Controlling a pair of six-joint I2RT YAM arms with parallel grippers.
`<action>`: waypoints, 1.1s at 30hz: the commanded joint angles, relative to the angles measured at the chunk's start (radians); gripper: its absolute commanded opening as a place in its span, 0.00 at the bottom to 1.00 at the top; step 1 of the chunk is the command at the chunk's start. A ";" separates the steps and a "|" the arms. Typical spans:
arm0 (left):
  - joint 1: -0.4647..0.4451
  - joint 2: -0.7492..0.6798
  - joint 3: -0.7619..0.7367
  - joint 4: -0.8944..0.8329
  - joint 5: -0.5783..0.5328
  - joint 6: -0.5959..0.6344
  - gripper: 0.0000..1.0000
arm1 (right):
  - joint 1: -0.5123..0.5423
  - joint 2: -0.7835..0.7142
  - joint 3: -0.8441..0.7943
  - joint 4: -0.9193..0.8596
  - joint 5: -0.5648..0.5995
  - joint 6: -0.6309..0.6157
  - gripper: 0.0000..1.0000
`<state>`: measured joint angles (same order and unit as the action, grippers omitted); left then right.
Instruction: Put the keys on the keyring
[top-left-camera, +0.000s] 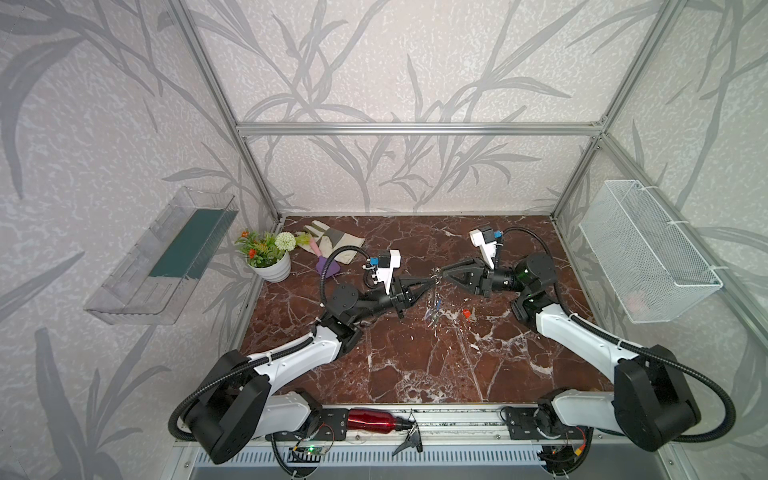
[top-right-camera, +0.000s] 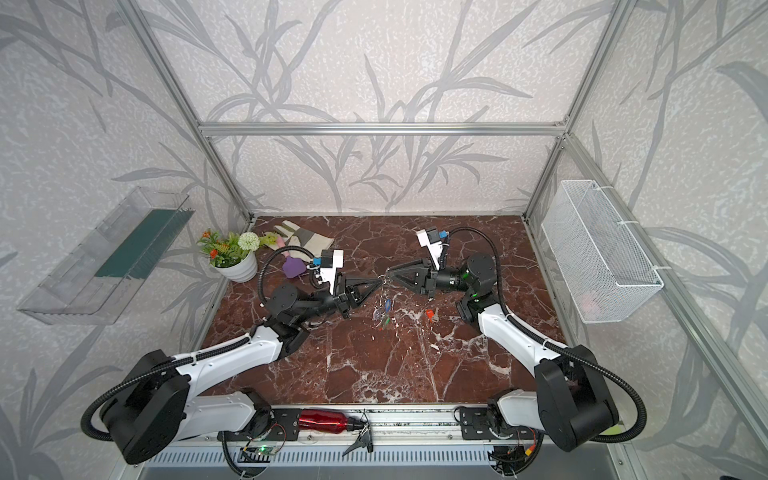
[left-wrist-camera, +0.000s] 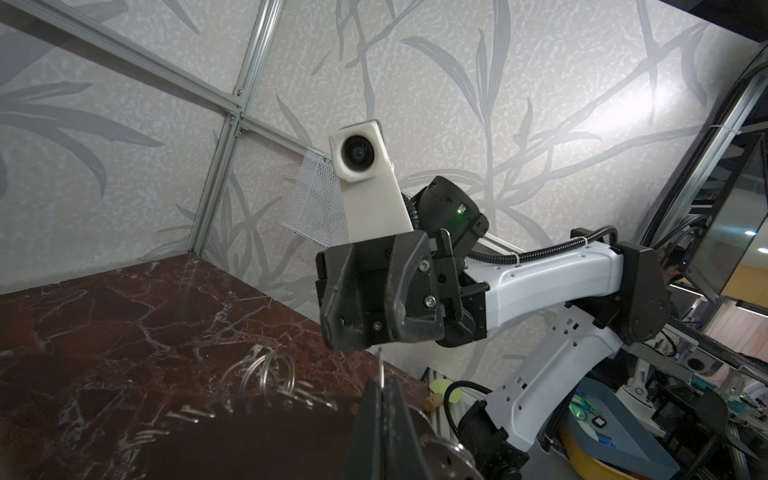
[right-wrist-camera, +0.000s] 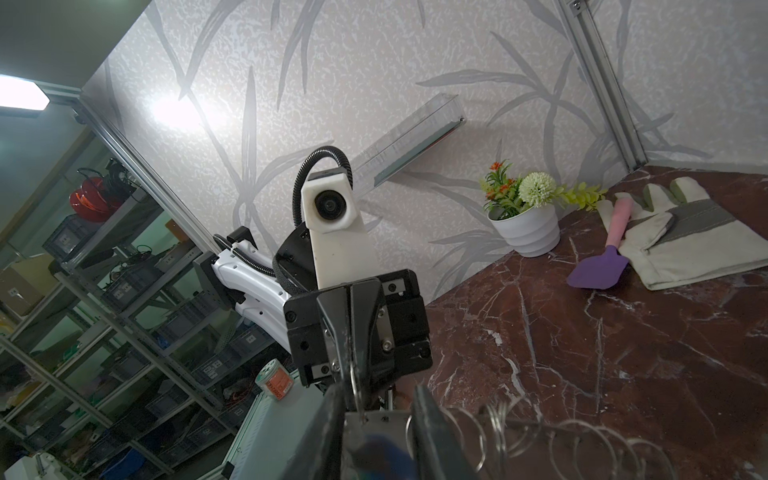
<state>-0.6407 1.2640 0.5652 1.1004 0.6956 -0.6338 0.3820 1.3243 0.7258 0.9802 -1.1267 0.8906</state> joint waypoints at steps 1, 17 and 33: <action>-0.001 0.000 -0.007 0.078 -0.009 -0.021 0.00 | 0.013 0.010 -0.009 0.057 -0.015 0.014 0.29; -0.002 0.005 -0.016 0.076 -0.030 -0.006 0.00 | 0.055 0.039 0.007 0.021 -0.019 -0.021 0.12; 0.099 -0.279 -0.115 -0.238 -0.206 -0.043 0.71 | 0.056 -0.051 0.014 -0.224 0.093 -0.222 0.00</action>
<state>-0.5526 1.1080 0.4629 0.9970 0.5705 -0.6941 0.4358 1.3369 0.7231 0.8246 -1.0878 0.7601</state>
